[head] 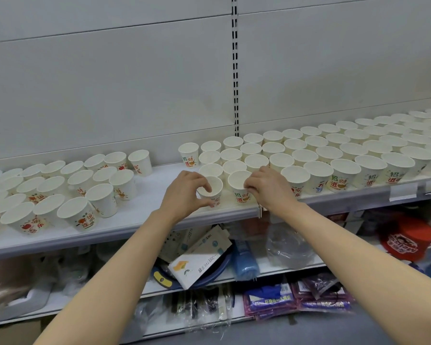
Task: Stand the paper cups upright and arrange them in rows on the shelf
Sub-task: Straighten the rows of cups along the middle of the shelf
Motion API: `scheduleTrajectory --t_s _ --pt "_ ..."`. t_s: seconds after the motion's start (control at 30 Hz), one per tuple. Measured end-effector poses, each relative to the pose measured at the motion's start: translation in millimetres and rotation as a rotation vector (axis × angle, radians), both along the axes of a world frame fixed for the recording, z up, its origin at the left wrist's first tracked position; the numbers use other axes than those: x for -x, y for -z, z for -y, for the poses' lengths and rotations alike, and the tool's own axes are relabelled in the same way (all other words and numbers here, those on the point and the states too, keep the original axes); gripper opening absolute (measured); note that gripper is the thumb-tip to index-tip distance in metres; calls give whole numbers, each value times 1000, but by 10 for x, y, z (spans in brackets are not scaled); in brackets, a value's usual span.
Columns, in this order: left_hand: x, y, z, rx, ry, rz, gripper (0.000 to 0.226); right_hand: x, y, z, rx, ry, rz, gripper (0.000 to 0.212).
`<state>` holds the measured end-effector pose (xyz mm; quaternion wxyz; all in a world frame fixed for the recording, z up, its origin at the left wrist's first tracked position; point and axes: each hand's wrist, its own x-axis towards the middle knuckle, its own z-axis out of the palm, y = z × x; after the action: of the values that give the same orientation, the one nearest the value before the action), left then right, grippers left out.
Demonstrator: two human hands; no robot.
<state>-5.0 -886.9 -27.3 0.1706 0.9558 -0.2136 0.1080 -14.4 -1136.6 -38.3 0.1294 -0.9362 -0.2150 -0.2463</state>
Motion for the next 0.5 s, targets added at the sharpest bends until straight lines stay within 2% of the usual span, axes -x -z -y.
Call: scheduleTrajectory --t_s 0.17,0.33,0.5 --pt "15 -17 121 3 -40 23 19 22 -31 -56 43 -6 -36 23" --pt "10 -22 154 57 -52 -51 13 -1 -79 -102 29 22 -95 4" --pt "-6 -56 178 46 -39 -48 9 -2 -89 -83 -28 9 -123 5"
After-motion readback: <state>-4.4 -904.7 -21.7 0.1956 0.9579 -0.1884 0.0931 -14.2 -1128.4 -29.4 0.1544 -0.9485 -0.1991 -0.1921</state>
